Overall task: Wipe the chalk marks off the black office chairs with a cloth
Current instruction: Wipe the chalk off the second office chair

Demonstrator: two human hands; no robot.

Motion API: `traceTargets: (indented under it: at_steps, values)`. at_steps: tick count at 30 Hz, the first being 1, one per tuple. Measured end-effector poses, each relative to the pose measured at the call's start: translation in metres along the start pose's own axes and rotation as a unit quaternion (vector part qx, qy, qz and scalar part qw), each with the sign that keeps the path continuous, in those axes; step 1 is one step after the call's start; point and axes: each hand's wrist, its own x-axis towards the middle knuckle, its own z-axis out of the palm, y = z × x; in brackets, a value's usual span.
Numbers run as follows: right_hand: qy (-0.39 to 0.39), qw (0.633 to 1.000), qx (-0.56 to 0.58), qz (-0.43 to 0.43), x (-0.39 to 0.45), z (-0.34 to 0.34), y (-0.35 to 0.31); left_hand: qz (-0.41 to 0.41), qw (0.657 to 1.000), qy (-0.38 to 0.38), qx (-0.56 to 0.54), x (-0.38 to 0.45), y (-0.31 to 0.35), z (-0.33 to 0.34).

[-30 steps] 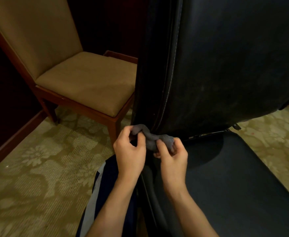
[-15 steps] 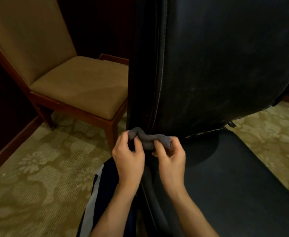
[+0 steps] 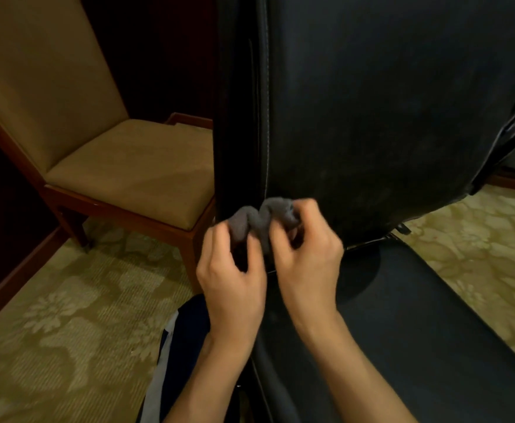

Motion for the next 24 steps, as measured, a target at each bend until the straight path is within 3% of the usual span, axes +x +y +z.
traceTargets:
  at_steps: [5,8,11,15,24]
  values:
    - [-0.015,0.999,-0.041,-0.012,-0.017,0.005,0.015,-0.016,0.999,-0.049,0.010,-0.015,-0.022,-0.002]
    - [-0.017,0.999,-0.023,-0.029,0.006,-0.003,-0.002,-0.020,0.999,-0.025,-0.013,0.002,0.001,-0.001]
    - [0.031,0.999,0.009,-0.041,0.048,-0.013,-0.027,0.015,0.998,0.031,-0.046,0.039,0.038,0.003]
    - [0.055,0.996,-0.018,-0.064,0.094,-0.018,-0.049,0.027,0.999,0.015,-0.038,0.076,0.066,0.008]
    - [0.036,0.996,-0.044,-0.069,0.030,0.001,-0.007,0.037,0.999,0.007,0.016,0.017,0.010,0.009]
